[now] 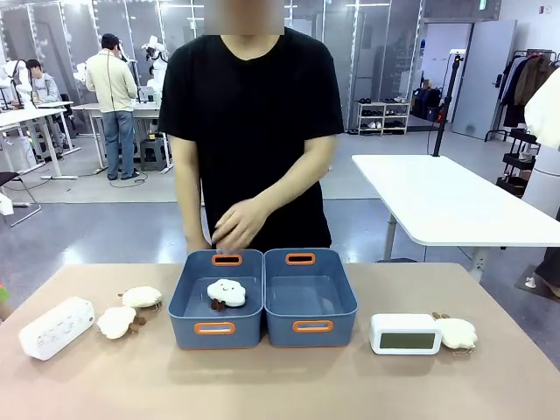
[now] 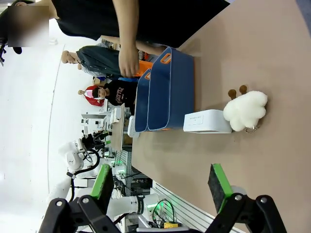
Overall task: Sort the digital clocks into the basket.
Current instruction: Pick up the Digital clock from the table and place it into the empty Plastic storage basket.
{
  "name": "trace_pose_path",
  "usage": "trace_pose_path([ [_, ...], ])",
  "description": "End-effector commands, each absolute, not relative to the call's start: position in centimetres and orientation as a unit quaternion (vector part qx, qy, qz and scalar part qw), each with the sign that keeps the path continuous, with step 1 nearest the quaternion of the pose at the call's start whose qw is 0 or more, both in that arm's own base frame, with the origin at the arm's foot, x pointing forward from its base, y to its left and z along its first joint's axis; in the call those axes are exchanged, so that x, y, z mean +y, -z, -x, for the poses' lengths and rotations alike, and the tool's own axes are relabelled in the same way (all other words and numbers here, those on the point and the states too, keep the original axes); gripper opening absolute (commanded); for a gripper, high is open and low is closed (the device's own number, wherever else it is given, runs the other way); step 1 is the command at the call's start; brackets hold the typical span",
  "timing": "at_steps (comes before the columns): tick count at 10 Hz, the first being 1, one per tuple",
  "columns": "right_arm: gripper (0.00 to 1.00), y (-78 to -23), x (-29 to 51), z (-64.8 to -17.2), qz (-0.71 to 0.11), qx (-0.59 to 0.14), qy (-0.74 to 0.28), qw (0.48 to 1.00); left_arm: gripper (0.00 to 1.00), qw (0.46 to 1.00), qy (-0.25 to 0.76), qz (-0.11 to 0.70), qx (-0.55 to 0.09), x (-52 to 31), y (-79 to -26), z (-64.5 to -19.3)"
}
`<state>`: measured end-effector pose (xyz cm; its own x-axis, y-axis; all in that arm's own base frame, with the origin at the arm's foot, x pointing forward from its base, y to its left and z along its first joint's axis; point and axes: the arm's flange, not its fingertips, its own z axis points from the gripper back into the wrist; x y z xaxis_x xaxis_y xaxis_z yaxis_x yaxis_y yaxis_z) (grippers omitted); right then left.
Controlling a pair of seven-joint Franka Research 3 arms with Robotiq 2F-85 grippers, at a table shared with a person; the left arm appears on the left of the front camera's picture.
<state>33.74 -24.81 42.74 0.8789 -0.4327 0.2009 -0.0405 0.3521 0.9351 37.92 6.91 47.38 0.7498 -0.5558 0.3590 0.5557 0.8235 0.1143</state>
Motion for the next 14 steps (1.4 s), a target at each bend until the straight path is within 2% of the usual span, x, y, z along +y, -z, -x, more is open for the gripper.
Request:
trace_pose_path([
  [1,1.00,-42.8,-24.8,-33.6,-0.557,-0.215,0.119,0.793,1.00,0.945,0.266,0.005,-0.192,6.4,-46.4,-38.5],
  [2,1.00,-42.8,-24.8,-33.6,-0.557,-0.215,0.119,0.793,1.00,0.955,0.239,0.033,-0.174,6.5,-46.3,-38.5],
  [3,1.00,-42.8,-24.8,-33.6,-0.557,-0.215,0.119,0.793,1.00,0.939,0.286,0.009,-0.189,6.2,-46.8,-38.0],
  [6,1.00,-42.8,-24.8,-33.6,-0.557,-0.215,0.119,0.793,1.00,0.944,0.274,0.020,-0.184,6.1,-46.4,-38.2],
  [7,1.00,-42.8,-24.8,-33.6,-0.557,-0.215,0.119,0.793,1.00,0.952,0.275,-0.021,-0.136,5.2,-44.7,-39.2],
  [8,1.00,-42.8,-24.8,-33.6,-0.557,-0.215,0.119,0.793,1.00,0.949,0.290,-0.004,-0.121,4.3,-43.7,-40.6],
  [11,1.00,-42.8,-24.8,-33.6,-0.557,-0.215,0.119,0.793,1.00,0.959,0.265,-0.015,-0.097,3.2,-40.9,-43.2],
  [14,1.00,-42.8,-24.8,-33.6,-0.557,-0.215,0.119,0.793,1.00,0.966,0.237,-0.035,-0.103,3.4,-38.8,-45.5],
])
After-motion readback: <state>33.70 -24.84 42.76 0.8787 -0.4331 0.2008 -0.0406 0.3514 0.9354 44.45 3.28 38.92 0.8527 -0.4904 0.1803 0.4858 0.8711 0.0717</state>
